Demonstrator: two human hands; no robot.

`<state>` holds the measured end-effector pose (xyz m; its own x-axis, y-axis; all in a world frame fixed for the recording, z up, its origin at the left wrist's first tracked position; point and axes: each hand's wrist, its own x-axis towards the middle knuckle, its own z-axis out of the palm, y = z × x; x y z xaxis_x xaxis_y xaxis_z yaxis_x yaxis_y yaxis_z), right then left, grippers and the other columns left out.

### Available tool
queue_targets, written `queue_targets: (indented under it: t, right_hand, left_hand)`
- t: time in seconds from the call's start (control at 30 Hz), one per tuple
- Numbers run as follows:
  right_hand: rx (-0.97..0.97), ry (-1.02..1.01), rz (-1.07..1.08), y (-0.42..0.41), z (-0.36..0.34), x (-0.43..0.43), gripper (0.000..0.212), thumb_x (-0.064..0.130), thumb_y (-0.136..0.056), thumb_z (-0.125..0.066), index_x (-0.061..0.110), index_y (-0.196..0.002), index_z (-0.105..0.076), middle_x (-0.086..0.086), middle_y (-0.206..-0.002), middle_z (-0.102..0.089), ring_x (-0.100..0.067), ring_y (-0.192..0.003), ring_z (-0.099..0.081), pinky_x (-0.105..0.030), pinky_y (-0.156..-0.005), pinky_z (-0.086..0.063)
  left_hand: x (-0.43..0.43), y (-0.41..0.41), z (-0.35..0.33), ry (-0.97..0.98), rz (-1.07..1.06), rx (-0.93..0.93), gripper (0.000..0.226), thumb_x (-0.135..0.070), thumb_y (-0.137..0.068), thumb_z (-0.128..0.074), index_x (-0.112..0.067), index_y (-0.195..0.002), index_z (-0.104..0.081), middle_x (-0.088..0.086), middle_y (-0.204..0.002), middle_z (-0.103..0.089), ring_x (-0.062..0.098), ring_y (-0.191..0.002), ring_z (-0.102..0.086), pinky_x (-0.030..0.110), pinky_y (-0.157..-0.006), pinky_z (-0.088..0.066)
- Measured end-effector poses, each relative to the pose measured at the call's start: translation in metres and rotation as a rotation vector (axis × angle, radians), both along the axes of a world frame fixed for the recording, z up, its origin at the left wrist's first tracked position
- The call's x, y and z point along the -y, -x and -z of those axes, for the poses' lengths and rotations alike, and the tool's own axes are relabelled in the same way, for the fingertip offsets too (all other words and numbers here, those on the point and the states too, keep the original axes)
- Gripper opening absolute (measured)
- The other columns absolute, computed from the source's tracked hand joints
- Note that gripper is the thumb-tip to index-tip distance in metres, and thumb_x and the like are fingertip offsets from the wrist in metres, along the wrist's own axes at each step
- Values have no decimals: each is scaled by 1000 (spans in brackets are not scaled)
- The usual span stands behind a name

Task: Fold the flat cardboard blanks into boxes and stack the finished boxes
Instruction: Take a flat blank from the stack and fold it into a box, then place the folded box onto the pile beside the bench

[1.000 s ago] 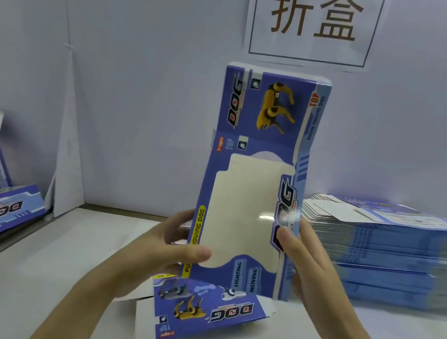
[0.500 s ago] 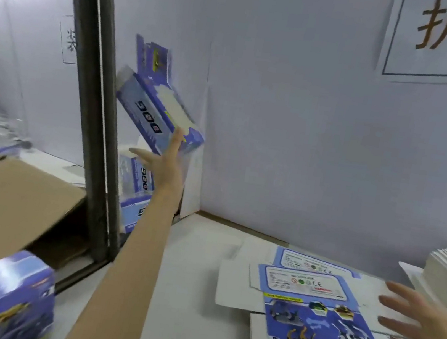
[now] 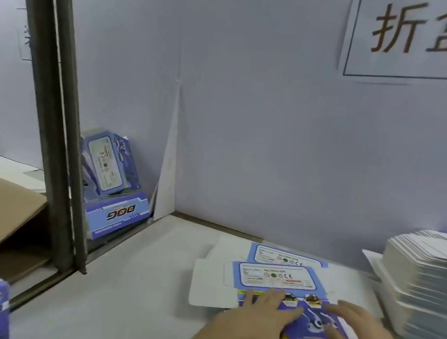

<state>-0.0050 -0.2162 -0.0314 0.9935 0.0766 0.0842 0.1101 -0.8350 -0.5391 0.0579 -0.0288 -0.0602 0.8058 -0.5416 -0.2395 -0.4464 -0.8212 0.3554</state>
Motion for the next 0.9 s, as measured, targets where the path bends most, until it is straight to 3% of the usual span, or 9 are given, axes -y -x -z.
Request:
queue_targets:
  t: [0.07, 0.17, 0.27, 0.37, 0.43, 0.53, 0.63, 0.73, 0.9]
  right_hand:
    - [-37, 68, 4, 0, 4, 0, 39, 41, -100, -49, 38, -138, -43, 8, -153, -32, -7, -139, -33, -12, -105, -23]
    - [-18, 46, -12, -1, 4, 4, 34, 36, -100, -52, 35, -134, -49, 12, -146, -40, 1, -118, -40, 8, -84, -24]
    - [82, 11, 11, 0, -1, 14, 31, 31, -99, -54, 33, -130, -53, 11, -144, -44, -2, -119, -42, -1, -93, -31]
    - [246, -89, 72, 3, -11, 22, 32, 25, -97, -58, 32, -128, -56, 10, -138, -50, -4, -117, -48, -4, -89, -33]
    - [389, -227, 137, 5, -19, 26, 36, 17, -95, -60, 29, -129, -56, 6, -132, -55, -9, -108, -56, -4, -79, -39]
    - [607, -412, 246, 8, -28, 28, 47, 8, -93, -61, 25, -136, -52, 7, -130, -55, -12, -115, -53, -18, -85, -41]
    - [608, -619, 225, 10, -35, 25, 52, 8, -95, -58, 30, -140, -44, 7, -137, -52, -12, -124, -50, -24, -94, -42]
    - [504, -773, 121, 15, -39, 16, 44, 17, -97, -56, 40, -131, -39, 11, -137, -50, -8, -124, -50, -30, -100, -41]
    - [481, -1019, 17, 25, -46, 5, 23, 30, -92, -57, 25, -114, -57, 12, -92, -73, -10, -81, -73, -19, -56, -54]
  left_hand:
    - [8, 2, 4, -64, 3, 47, 92, -54, -85, -64, -42, -152, -1, -1, -162, 13, 29, -147, 18, 58, -114, 9]
    - [11, 3, 5, -104, 16, 54, 97, -56, -81, -67, -40, -152, -2, 1, -162, 11, 27, -148, 15, 55, -116, 6]
    - [5, 4, -5, -136, 14, -33, 94, -62, -80, -64, -42, -151, -6, -4, -162, 6, 26, -149, 6, 53, -116, -12]
    - [0, 12, -28, -140, 43, -16, 70, -62, -90, -49, -40, -150, -20, 1, -157, -24, 24, -139, -28, 39, -106, -33]
    - [-4, 21, -48, -29, 9, 160, 46, -49, -99, -40, -45, -145, -32, 0, -146, -44, 21, -126, -45, 33, -97, -40]
    - [-17, 30, -78, 38, -127, 767, 34, -34, -104, -34, -36, -135, -48, 1, -121, -65, 24, -103, -60, 33, -85, -48]
    - [-25, 36, -92, 598, -209, 1107, 27, -26, -98, -47, -12, -113, -65, -8, -73, -67, 8, -57, -56, 16, -56, -46]
    - [-21, 46, -99, 1308, -252, 810, 30, -29, -94, -49, -18, -119, -60, -14, -93, -68, -1, -81, -64, 4, -63, -44]
    - [-5, 50, -97, 1433, -198, 510, 55, -34, -93, -47, -39, -146, -30, -40, -123, -54, -15, -115, -51, 7, -87, -45]
